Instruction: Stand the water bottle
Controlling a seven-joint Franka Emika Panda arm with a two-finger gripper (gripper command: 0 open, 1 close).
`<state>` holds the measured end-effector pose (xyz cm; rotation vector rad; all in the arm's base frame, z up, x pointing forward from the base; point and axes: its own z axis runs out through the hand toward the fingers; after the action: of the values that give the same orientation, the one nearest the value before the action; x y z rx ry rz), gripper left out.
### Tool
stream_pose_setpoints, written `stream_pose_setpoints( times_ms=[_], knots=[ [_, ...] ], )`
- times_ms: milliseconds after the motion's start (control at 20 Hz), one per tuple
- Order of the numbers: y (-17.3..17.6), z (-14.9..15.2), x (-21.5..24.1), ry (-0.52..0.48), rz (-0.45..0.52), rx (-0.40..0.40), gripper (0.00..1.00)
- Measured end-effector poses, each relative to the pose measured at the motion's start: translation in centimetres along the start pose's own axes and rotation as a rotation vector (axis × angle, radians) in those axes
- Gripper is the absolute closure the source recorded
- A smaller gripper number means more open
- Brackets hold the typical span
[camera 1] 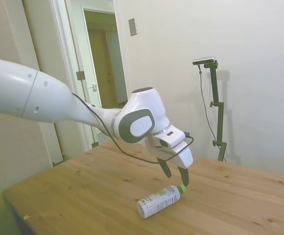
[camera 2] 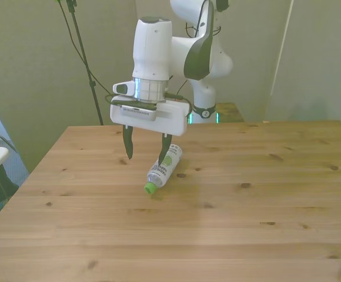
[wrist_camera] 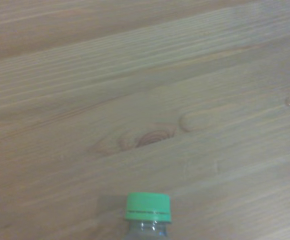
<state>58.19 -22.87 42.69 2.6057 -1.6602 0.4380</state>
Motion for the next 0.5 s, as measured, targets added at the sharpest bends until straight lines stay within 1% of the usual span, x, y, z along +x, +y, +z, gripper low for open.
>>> stream_pose_setpoints(
  times_ms=[300, 500],
  knots=[
    [-1.3, 4.0, -1.0, -0.02, -0.016, -0.01, 0.0],
    [-1.5, 5.5, -0.5, -0.014, -0.008, -0.009, 0.0]
  ],
)
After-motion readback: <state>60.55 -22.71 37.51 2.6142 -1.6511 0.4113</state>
